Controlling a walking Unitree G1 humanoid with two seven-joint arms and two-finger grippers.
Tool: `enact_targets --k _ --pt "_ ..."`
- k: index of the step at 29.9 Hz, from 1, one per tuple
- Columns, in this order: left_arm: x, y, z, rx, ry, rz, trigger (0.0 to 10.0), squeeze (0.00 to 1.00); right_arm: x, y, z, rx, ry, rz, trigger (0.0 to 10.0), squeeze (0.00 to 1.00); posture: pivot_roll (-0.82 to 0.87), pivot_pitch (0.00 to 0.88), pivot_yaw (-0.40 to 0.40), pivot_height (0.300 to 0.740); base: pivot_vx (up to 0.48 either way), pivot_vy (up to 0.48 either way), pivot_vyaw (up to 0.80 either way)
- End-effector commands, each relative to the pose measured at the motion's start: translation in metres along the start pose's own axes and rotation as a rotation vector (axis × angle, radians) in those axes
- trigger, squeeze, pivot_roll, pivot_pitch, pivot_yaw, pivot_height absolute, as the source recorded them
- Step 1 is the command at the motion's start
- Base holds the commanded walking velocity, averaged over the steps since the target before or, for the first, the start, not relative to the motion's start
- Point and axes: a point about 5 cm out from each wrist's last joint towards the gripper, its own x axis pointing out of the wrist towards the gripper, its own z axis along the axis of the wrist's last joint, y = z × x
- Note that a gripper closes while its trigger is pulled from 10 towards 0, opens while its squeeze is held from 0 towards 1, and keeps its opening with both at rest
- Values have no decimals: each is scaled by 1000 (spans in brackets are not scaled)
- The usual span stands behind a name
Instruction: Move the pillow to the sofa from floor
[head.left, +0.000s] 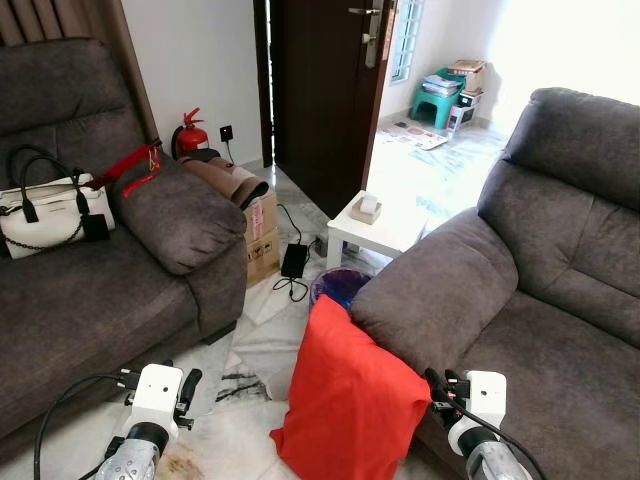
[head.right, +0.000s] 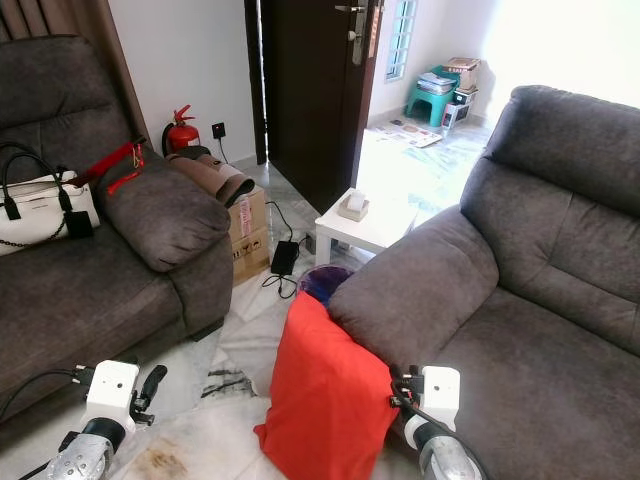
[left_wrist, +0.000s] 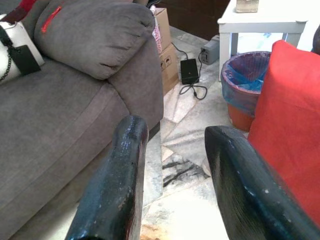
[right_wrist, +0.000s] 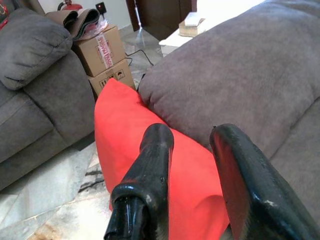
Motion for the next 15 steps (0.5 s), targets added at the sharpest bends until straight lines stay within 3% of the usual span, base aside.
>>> enact_targets --k 1,8,15 --pt "2 -4 1 30 8 -38 10000 0 3 0 3 8 6 2 10000 0 120 0 3 695 0 0 0" --pt "3 -1 5 1 -15 5 10000 0 6 3 4 3 16 2 10000 0 129 0 -5 656 0 0 0" --pt "3 7 7 -34 -14 69 10000 0 5 3 3 16 12 -13 10000 0 136 0 -6 656 0 0 0"
